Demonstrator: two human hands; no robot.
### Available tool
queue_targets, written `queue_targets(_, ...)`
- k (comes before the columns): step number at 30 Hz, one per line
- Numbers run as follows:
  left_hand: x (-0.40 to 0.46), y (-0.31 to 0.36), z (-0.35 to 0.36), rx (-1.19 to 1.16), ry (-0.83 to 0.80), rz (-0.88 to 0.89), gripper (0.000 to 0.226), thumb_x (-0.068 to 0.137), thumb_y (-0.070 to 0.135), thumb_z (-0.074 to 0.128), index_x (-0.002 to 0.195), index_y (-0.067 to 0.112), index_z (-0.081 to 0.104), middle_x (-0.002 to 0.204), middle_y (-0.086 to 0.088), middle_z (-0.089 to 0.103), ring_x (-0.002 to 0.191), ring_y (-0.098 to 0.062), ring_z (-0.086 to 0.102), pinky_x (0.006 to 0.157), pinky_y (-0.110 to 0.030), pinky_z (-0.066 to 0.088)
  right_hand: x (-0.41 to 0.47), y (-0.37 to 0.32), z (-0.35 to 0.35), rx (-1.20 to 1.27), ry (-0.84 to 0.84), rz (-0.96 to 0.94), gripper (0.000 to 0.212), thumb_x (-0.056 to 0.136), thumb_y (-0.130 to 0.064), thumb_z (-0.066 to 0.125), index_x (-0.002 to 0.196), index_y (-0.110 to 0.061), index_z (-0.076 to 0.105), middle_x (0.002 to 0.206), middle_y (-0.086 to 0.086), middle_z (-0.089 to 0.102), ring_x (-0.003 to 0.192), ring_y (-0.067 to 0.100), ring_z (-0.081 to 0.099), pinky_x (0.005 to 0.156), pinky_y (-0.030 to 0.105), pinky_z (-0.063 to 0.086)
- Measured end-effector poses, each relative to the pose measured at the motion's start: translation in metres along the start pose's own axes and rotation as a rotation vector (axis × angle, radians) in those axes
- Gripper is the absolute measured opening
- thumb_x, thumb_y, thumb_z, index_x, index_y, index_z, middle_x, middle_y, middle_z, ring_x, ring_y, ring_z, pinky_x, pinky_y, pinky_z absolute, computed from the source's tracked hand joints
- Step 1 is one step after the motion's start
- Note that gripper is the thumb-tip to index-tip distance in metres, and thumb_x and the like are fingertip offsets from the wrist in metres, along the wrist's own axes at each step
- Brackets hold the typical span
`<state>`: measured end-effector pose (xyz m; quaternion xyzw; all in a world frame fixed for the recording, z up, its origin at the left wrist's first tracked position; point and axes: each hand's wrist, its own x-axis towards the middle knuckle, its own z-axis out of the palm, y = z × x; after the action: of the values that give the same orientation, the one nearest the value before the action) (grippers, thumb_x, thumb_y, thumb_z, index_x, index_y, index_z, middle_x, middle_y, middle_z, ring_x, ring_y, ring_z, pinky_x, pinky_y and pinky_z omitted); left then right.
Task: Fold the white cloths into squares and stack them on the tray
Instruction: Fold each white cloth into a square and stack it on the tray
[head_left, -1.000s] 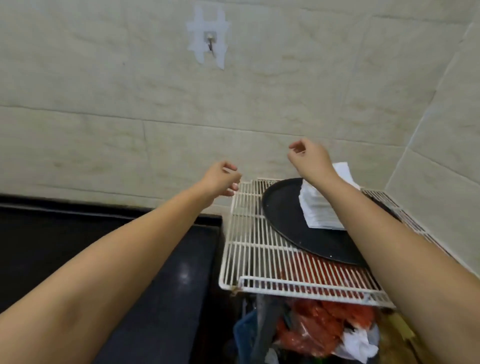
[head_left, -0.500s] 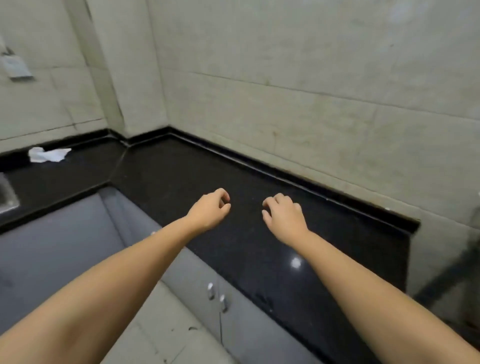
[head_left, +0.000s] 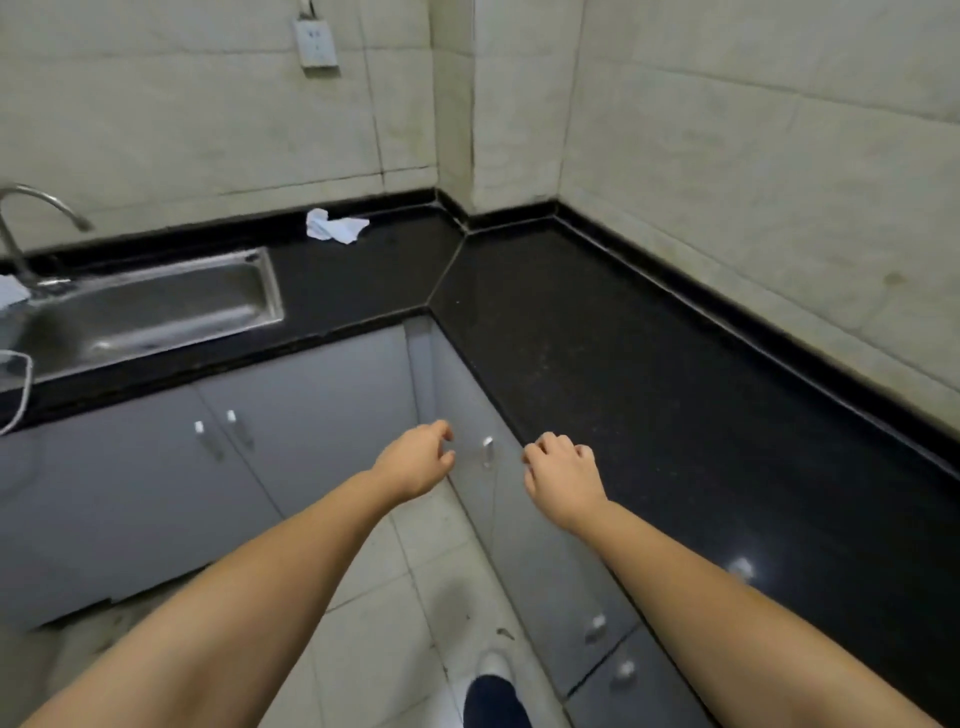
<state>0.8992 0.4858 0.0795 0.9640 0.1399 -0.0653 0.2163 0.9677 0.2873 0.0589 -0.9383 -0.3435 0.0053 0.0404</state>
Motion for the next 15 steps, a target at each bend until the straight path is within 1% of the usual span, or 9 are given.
queue_targets(3, 0.049, -0.018, -0.015, -0.004, 0.007, -0.033, 0.032, 0.096, 0.028, 0.046, 0.124, 0.013, 0.049, 0.116, -0.012, 0.06, 0.105, -0.029, 0.056, 0.087, -0.036, 0.047, 0.062, 0.003, 0.004, -0.005, -0.019, -0.032, 0.03, 0.097, -0.028, 0.04, 0.121, -0.017, 0.054, 0.12, 0.005, 0.051, 0.112, 0.024, 0.047, 0.092, 0.038, 0.035)
queue_targets(6, 0.097, -0.03, -0.032, 0.0, -0.02, -0.081, 0.033, 0.097, 0.028, 0.044, 0.126, 0.012, 0.047, 0.117, -0.012, 0.059, 0.105, -0.028, 0.055, 0.088, -0.037, 0.046, 0.12, 0.008, 0.009, -0.018, -0.051, -0.073, 0.031, 0.097, -0.03, 0.039, 0.121, -0.017, 0.055, 0.122, 0.005, 0.051, 0.112, 0.024, 0.047, 0.093, 0.038, 0.035)
queue_targets(13, 0.185, -0.065, -0.078, -0.051, 0.038, -0.168, 0.032, 0.097, 0.026, 0.045, 0.124, 0.009, 0.049, 0.115, -0.013, 0.061, 0.107, -0.029, 0.056, 0.088, -0.034, 0.045, 0.249, 0.006, 0.005, -0.005, -0.084, -0.133, 0.031, 0.098, -0.03, 0.037, 0.123, -0.019, 0.052, 0.123, 0.005, 0.049, 0.115, 0.024, 0.045, 0.096, 0.039, 0.035)
queue_targets(15, 0.21, -0.083, -0.092, -0.067, 0.048, -0.199, 0.032, 0.097, 0.026, 0.046, 0.123, 0.009, 0.05, 0.112, -0.013, 0.062, 0.105, -0.029, 0.056, 0.088, -0.035, 0.046, 0.286, -0.001, 0.006, 0.004, -0.098, -0.148, 0.032, 0.098, -0.03, 0.037, 0.124, -0.019, 0.051, 0.124, 0.005, 0.049, 0.116, 0.023, 0.045, 0.097, 0.039, 0.036)
